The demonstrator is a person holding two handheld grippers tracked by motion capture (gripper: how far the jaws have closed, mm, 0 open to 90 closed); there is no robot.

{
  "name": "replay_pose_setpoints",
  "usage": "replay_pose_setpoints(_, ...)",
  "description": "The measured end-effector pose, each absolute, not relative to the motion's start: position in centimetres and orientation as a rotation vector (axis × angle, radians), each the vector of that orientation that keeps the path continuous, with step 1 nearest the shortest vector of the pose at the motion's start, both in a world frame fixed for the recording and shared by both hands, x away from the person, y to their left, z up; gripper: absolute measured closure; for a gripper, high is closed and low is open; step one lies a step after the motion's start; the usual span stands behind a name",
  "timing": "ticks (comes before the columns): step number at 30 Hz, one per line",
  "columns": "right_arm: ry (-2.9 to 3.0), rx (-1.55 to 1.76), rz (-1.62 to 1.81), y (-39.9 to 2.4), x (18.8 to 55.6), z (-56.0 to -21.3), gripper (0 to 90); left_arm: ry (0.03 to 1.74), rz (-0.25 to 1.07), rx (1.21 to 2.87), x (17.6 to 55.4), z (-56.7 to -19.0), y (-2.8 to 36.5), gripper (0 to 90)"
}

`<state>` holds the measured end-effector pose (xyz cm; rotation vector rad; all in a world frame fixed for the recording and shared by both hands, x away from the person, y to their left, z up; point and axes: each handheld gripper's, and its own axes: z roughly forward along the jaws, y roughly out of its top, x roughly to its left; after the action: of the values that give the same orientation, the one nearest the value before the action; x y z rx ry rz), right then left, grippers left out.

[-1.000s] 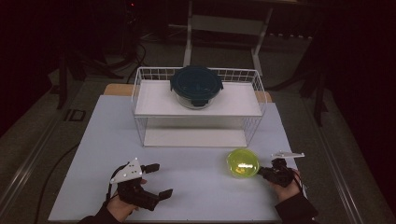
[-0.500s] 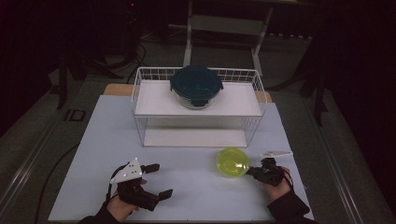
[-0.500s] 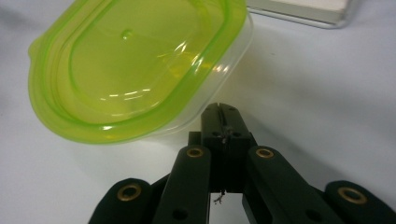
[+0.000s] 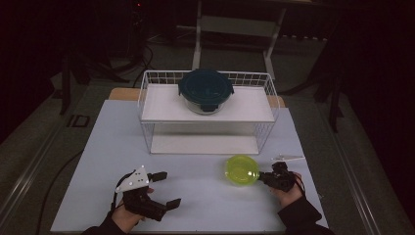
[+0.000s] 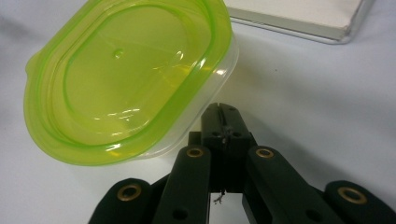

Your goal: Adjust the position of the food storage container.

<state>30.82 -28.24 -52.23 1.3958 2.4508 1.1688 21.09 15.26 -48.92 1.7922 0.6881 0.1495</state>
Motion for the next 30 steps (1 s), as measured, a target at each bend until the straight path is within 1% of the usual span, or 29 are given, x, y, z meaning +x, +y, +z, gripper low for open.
replay_pose_setpoints(16, 2.527, 1.300, 1.192, -24.4, 31.5, -52.2, 90.0, 0.685, 0.146, 1.798, 21.1, -49.0, 15.3, 0.0)
replay_pose_setpoints(30, 2.561, 1.278, 1.230, -22.0, 32.6, -52.7, 90.0, 0.680, 0.152, 1.800, 21.1, -49.0, 15.4, 0.0)
